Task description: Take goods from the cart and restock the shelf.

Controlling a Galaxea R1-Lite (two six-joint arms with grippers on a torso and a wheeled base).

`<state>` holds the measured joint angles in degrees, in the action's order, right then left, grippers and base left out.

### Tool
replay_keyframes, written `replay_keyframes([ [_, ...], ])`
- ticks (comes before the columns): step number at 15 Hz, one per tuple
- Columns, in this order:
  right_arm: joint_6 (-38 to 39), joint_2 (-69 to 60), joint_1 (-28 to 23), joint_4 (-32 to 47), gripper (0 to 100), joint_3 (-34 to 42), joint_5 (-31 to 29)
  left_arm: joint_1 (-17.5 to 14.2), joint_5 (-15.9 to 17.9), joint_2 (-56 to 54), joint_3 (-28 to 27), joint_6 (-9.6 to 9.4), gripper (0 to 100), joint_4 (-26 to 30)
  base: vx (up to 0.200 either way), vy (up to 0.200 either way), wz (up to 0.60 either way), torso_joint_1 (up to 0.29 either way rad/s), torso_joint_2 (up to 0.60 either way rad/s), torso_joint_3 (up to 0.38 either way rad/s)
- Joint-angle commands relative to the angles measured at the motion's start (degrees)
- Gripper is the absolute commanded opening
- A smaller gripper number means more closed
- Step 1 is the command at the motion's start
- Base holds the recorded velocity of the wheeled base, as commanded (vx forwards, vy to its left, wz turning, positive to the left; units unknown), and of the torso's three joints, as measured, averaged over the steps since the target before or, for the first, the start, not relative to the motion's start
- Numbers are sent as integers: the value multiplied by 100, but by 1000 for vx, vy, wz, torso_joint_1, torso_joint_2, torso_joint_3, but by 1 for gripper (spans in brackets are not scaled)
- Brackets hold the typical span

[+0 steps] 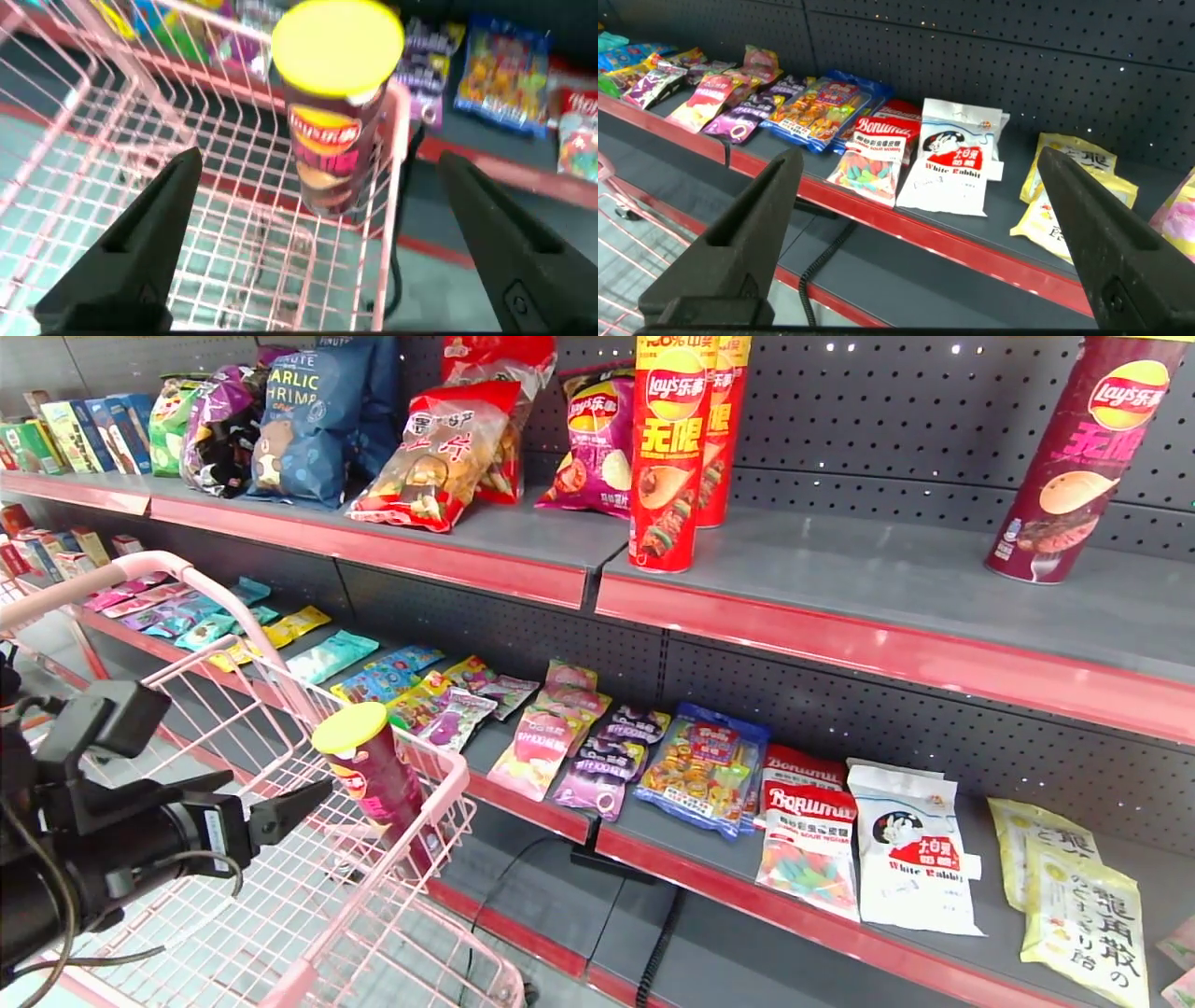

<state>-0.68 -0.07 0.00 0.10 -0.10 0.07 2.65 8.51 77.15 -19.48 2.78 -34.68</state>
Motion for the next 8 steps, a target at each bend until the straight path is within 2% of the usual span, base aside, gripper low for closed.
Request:
replay_keyframes([
  [1, -2, 7, 0, -1, 100, 1, 1, -1, 10, 564, -65, 3, 100, -21, 0, 0, 0, 0, 0, 0],
  [7, -11, 7, 0, -1, 100, 1, 1, -1, 160, 1126, -311, 3, 100, -83, 0, 0, 0, 0, 0, 0],
  [8, -11, 7, 0, -1, 100, 1, 1, -1, 160, 1390, -355, 3, 100, -381, 0, 0, 0, 0, 0, 0],
])
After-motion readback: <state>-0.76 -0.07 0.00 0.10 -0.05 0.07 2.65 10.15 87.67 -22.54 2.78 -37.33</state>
